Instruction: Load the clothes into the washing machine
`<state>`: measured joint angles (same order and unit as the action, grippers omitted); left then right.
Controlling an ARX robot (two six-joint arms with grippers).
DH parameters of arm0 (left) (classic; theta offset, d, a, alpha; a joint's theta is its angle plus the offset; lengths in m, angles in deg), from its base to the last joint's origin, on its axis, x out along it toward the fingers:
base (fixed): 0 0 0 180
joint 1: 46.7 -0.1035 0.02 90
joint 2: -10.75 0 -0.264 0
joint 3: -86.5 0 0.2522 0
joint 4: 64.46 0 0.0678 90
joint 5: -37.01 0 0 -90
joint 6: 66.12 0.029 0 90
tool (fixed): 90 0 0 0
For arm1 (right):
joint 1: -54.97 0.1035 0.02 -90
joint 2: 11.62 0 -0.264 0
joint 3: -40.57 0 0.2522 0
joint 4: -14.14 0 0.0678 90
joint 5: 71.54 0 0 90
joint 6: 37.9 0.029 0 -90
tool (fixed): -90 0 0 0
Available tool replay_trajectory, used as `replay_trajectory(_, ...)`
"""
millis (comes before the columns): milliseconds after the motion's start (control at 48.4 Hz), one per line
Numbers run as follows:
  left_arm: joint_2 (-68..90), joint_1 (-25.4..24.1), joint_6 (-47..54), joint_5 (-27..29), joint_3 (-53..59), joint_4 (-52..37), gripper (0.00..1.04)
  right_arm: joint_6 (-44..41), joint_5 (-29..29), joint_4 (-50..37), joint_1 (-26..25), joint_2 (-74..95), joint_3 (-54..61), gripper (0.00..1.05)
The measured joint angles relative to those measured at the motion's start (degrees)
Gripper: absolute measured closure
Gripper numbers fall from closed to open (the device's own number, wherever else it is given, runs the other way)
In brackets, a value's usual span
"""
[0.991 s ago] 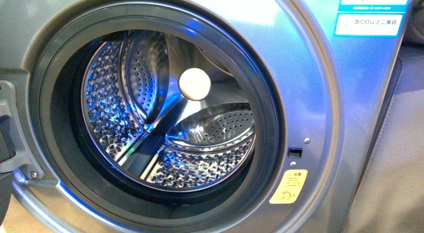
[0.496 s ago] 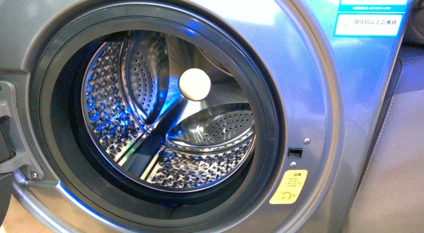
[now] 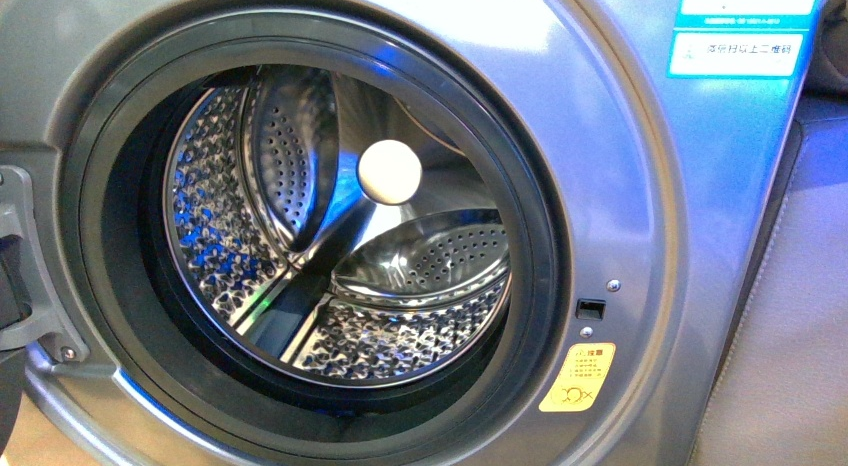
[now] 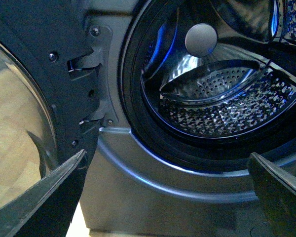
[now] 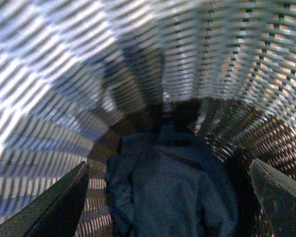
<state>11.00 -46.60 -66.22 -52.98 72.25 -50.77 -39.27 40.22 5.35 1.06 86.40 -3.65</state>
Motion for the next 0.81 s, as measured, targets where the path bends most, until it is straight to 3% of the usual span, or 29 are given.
replay_trajectory(145,0.0,0.0,0.0,0.0,0.0,0.0,0.07,-0.6,-3.8,-3.6,-0.4,11.1,-1.0,0.07)
replay_trajectory(806,0.0,0.0,0.0,0.0,0.0,0.0,0.07,-0.3,-10.3,-11.5,0.0,37.7,-5.1,0.07)
